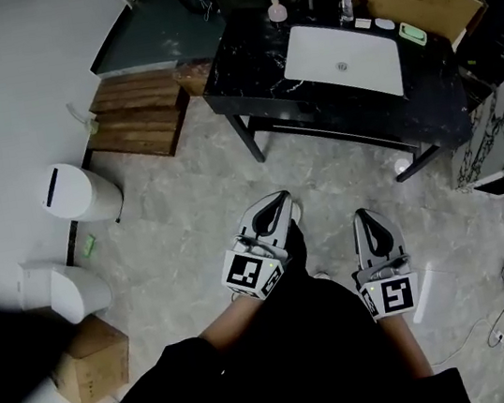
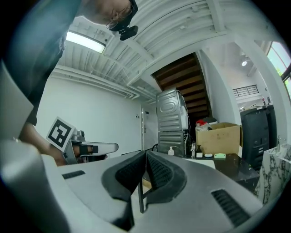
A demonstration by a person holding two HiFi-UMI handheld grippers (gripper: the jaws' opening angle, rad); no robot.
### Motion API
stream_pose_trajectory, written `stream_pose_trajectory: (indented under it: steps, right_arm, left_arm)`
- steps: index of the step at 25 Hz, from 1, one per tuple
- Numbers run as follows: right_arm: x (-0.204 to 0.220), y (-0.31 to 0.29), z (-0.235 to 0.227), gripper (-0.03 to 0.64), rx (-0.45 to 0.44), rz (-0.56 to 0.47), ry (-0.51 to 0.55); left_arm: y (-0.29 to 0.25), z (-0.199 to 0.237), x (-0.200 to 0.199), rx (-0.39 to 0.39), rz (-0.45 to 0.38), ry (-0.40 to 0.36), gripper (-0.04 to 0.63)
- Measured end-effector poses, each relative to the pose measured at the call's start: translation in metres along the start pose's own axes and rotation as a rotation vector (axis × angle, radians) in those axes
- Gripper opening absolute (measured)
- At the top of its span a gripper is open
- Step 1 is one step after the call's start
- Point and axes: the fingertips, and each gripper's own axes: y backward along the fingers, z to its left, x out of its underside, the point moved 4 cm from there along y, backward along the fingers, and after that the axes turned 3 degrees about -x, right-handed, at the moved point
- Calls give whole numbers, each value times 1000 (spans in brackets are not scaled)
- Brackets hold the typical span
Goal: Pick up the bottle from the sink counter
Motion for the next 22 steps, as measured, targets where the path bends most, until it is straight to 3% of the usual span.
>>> stream_pose_trajectory:
  steps: [6,11,14,20,22]
  right_arm:
    - [-5,-71,-13,38,-42,-2,37]
    - [-10,-129,-38,38,-3,43,31]
    - [-14,-159,-51,38,13,52,50]
    - [-22,-219,-60,38,9,95,129]
    - [-21,-233,-71,38,34,110,110]
  left_arm:
    - [-44,47,4,38,23,-54,14]
    - [-92,80,-3,110,16,11,14]
    - [-116,105,-9,120,0,26,14]
    - [-158,154,-20,100,52,-16,14]
    - [-176,163,-21,92,64,-3,14]
